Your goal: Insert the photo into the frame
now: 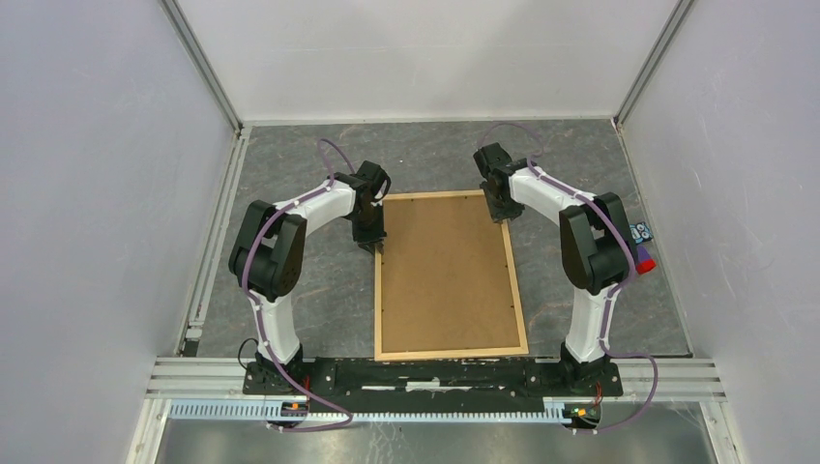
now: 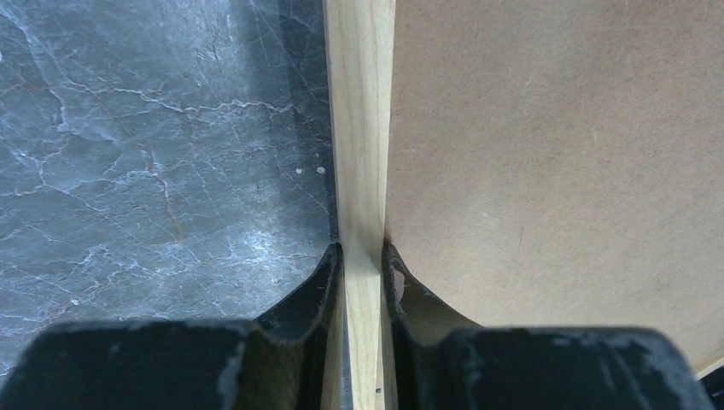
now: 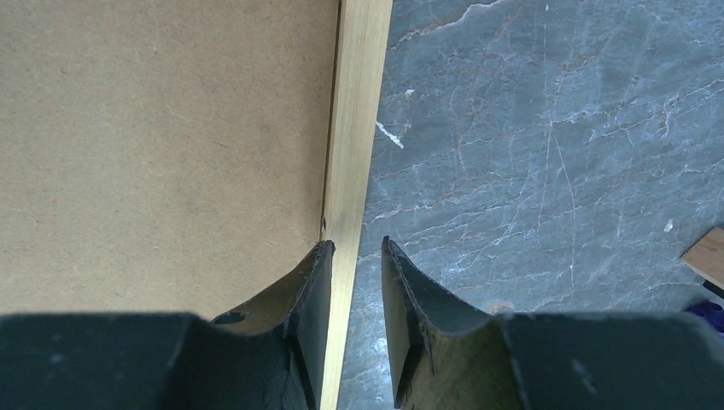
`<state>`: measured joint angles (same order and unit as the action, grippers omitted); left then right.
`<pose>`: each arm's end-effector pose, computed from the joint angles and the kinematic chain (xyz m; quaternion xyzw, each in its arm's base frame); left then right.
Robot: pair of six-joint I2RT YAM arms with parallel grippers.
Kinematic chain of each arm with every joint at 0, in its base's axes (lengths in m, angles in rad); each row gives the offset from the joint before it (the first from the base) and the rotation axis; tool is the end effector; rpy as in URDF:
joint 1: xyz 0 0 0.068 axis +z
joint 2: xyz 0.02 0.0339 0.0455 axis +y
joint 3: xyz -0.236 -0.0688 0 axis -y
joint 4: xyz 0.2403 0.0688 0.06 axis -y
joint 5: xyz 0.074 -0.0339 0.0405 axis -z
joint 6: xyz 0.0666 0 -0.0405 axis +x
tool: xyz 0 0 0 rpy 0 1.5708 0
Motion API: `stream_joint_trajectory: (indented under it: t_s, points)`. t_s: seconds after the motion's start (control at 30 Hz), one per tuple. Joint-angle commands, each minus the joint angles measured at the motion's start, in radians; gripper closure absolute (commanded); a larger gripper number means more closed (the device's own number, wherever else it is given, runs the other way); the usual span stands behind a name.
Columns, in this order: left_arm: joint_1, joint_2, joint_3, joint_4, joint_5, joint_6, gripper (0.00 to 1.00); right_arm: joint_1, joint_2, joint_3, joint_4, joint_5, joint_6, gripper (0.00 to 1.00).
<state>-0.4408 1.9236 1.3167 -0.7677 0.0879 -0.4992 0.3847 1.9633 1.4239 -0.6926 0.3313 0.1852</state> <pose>0.3236 -0.1591 0.1096 -0.0247 0.9939 -0.0833 0.0674 0.3722 0.1273 0.1304 -0.0692 0.9701 -0.1092 0.2053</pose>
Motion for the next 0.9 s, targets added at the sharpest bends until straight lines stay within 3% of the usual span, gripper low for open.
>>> stream_joint_trajectory:
  t_s: [0.0,0.87]
  points:
    - [-0.008,-0.018,-0.001,-0.003,-0.008,-0.033,0.98,0.005,0.014,-0.010,0.024,-0.003,-0.005,0.66]
    - [-0.007,-0.021,-0.002,-0.003,-0.022,-0.025,0.98,0.003,0.017,0.042,0.012,0.008,0.006,0.66]
